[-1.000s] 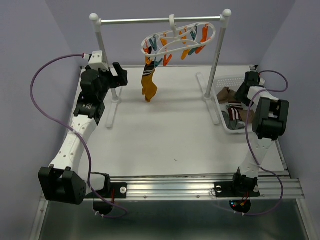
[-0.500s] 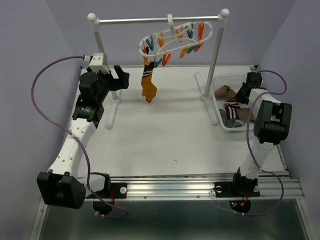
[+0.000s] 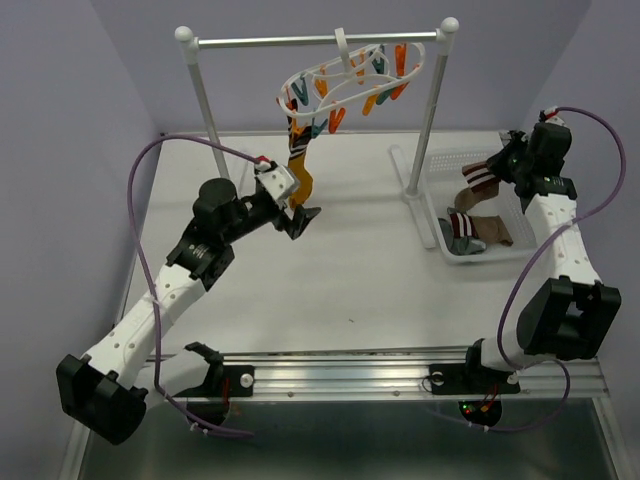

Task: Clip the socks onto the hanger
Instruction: Pick up the sock from the bin.

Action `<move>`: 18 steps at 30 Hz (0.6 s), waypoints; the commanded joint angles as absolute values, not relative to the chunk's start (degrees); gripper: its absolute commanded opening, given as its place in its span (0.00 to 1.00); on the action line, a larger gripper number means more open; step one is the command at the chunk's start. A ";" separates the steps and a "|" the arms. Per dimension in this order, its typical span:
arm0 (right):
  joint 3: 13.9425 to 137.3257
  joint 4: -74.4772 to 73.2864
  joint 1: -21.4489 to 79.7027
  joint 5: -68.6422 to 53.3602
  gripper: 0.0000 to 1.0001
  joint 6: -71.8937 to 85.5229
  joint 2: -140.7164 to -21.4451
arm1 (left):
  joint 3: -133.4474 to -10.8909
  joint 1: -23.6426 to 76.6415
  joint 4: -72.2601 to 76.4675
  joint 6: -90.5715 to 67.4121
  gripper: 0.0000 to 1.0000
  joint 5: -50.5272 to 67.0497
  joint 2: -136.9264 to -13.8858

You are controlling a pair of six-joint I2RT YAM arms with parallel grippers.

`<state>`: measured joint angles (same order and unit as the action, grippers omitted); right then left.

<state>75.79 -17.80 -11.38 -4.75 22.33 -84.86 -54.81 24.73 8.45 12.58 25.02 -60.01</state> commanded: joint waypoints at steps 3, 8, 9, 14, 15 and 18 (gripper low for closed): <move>77.51 -23.81 -11.34 -20.99 0.01 26.18 -79.46 | -54.14 32.08 13.88 36.46 0.99 34.70 -58.79; 82.70 -30.49 -10.55 -35.06 0.01 29.70 -76.73 | -54.14 34.27 20.12 44.72 0.99 37.35 -63.01; 83.05 -30.67 -9.85 -36.37 0.01 30.40 -76.47 | -54.05 34.45 23.96 44.82 0.99 38.14 -63.80; 87.27 -33.04 -3.70 -41.31 0.01 33.39 -75.41 | -52.82 36.73 31.37 51.75 0.99 39.03 -68.46; 87.54 -33.31 -2.21 -41.40 0.01 33.83 -75.58 | -53.08 37.09 32.33 52.99 0.99 39.28 -69.08; 88.59 -33.66 4.20 -43.32 0.01 35.68 -78.47 | -55.36 37.26 33.83 52.65 0.99 41.82 -71.71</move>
